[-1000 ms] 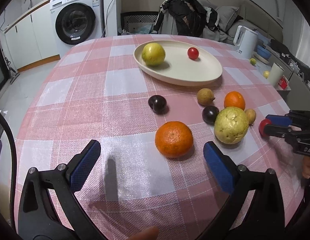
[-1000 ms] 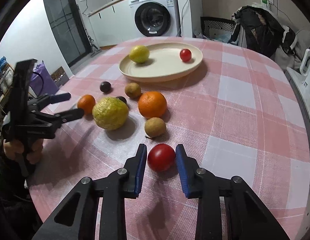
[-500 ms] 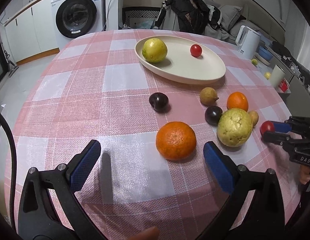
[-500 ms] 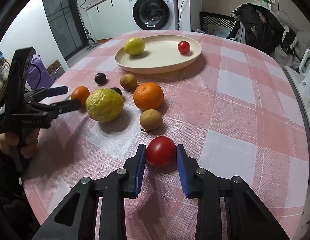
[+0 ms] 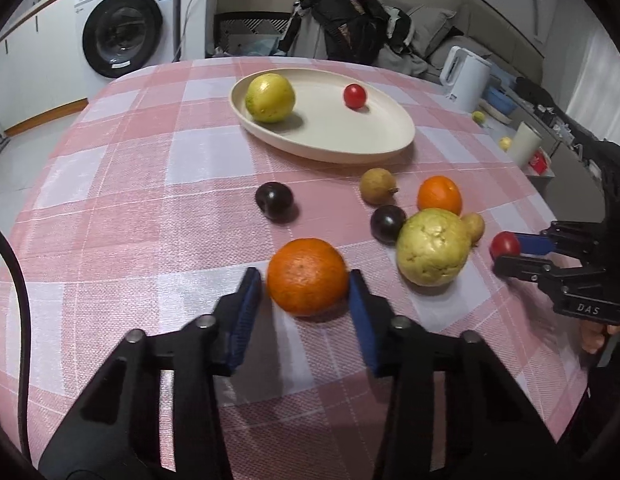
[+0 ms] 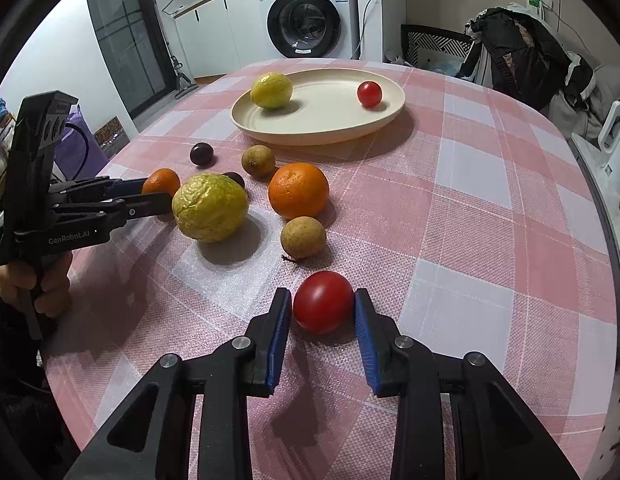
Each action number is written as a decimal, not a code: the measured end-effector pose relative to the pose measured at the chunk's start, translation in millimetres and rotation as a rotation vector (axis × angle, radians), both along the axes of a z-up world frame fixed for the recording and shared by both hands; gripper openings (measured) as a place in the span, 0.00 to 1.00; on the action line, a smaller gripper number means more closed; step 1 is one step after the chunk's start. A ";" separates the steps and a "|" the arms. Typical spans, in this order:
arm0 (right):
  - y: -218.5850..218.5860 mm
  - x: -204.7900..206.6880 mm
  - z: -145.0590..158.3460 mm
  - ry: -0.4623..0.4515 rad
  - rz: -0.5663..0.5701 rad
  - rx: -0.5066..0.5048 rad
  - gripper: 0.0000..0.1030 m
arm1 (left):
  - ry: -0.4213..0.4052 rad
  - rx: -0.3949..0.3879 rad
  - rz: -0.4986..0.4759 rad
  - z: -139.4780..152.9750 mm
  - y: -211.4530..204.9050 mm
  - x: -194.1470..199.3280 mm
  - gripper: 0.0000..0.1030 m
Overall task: Organize fruits
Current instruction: 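Grasp the mandarin orange with the left gripper while the right gripper holds the tomato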
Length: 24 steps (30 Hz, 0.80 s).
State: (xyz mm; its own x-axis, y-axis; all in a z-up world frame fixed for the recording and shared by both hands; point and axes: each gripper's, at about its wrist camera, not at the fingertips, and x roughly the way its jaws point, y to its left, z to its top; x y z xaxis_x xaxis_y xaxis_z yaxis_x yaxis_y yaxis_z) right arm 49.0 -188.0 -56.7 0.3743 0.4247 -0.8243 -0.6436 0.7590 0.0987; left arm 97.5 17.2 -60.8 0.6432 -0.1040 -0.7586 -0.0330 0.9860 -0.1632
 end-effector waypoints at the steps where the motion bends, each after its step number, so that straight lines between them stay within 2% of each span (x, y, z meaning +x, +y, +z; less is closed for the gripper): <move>1: -0.7 0.5 0.2 0.006 0.002 0.009 0.34 | -0.001 0.011 -0.002 0.4 -1.8 -0.4 0.36; 10: 0.9 -2.1 -0.7 -0.004 0.013 -0.001 0.36 | -0.041 0.030 -0.035 8.7 -10.1 -7.5 0.35; 15: 2.5 -3.3 -1.5 -0.015 0.022 -0.006 0.29 | -0.066 0.031 -0.039 15.1 -10.9 -11.4 0.35; 24: 3.9 -8.2 9.3 -0.056 0.033 0.024 0.28 | -0.106 0.032 -0.029 27.4 -9.2 -18.8 0.35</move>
State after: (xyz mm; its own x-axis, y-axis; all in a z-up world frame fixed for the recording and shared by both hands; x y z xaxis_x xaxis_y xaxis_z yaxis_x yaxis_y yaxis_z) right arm 40.8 -184.0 -47.5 0.4053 0.4567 -0.7919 -0.6734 0.7350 0.0792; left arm 78.7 8.0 -33.4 0.7169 -0.1003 -0.6900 0.0111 0.9911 -0.1324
